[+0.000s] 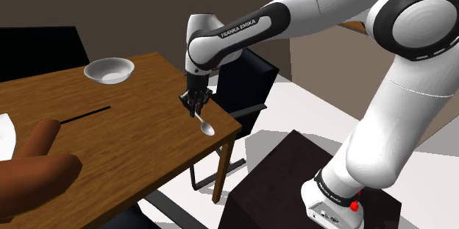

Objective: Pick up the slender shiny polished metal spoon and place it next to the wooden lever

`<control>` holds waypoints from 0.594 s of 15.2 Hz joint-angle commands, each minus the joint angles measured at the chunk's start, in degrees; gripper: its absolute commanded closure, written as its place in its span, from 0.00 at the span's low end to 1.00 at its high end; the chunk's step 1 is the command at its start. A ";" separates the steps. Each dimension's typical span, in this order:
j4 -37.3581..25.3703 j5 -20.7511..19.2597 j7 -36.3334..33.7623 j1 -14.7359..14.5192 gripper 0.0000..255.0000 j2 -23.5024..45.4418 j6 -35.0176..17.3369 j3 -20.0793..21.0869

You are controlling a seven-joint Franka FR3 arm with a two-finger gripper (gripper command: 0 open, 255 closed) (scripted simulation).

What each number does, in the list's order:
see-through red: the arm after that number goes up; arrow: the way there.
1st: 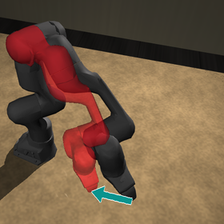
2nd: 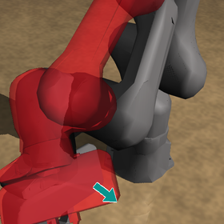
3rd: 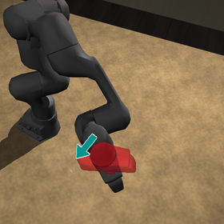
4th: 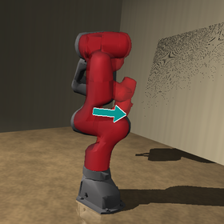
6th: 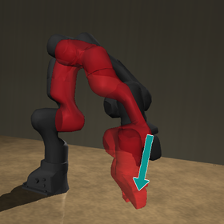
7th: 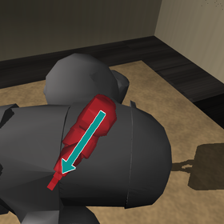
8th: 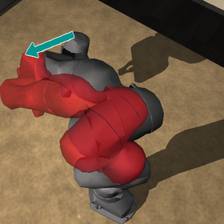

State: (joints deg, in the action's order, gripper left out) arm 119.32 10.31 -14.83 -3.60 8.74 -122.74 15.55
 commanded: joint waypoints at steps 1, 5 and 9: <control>-0.69 0.08 -0.16 0.05 1.00 -0.76 1.45 0.02; -2.11 0.23 -0.42 0.17 1.00 -2.24 4.31 0.01; -3.72 0.34 -0.70 0.29 1.00 -3.55 7.19 -0.02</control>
State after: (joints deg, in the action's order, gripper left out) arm 115.94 10.57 -15.38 -3.30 5.67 -116.36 15.50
